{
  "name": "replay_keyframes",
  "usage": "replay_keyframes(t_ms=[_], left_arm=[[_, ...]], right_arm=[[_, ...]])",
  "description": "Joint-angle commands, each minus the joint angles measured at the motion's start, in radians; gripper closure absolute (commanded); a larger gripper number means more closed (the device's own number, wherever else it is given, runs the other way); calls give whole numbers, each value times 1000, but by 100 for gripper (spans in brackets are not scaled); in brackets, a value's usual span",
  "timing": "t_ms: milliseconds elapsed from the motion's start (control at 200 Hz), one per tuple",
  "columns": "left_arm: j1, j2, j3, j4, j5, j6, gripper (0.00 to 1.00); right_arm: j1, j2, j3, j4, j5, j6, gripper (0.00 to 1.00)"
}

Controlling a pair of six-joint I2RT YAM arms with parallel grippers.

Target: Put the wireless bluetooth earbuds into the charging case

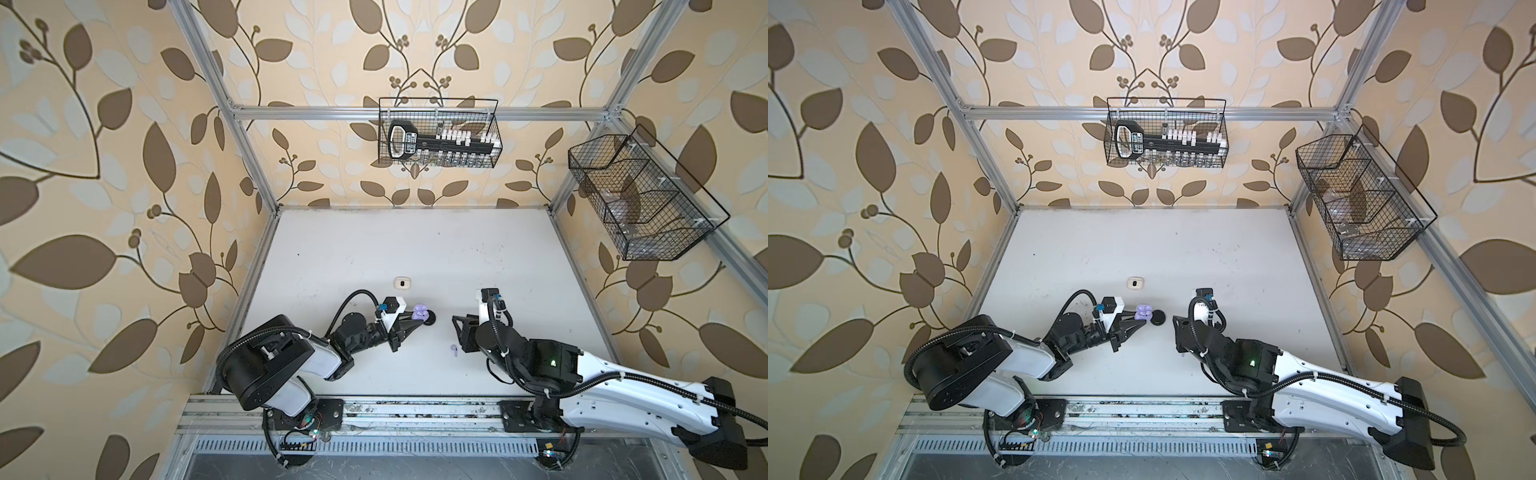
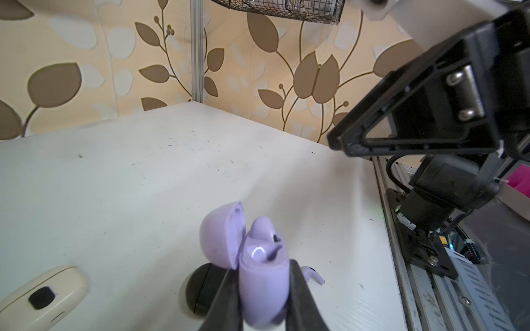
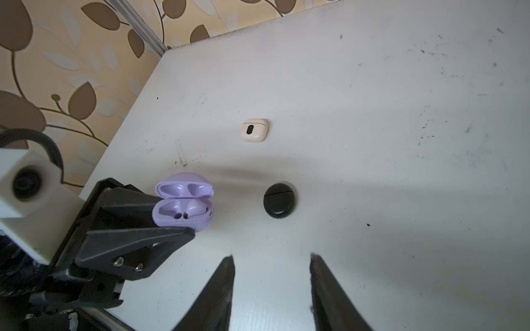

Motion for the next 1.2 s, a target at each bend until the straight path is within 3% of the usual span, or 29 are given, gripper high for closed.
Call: replay_keyframes(t_ms=[0, 285, 455, 1195], left_arm=[[-1, -37, -19, 72, 16, 37, 100], [-1, -109, -68, 72, -60, 56, 100], [-1, -129, -82, 72, -62, 53, 100], [-1, -123, -84, 73, -47, 64, 100]], right_arm=[[-38, 32, -53, -2, -64, 27, 49], [-54, 307, -61, -2, -223, 16, 46], [-57, 448, -16, -29, -230, -10, 49], [-96, 614, -2, 20, -264, -66, 68]])
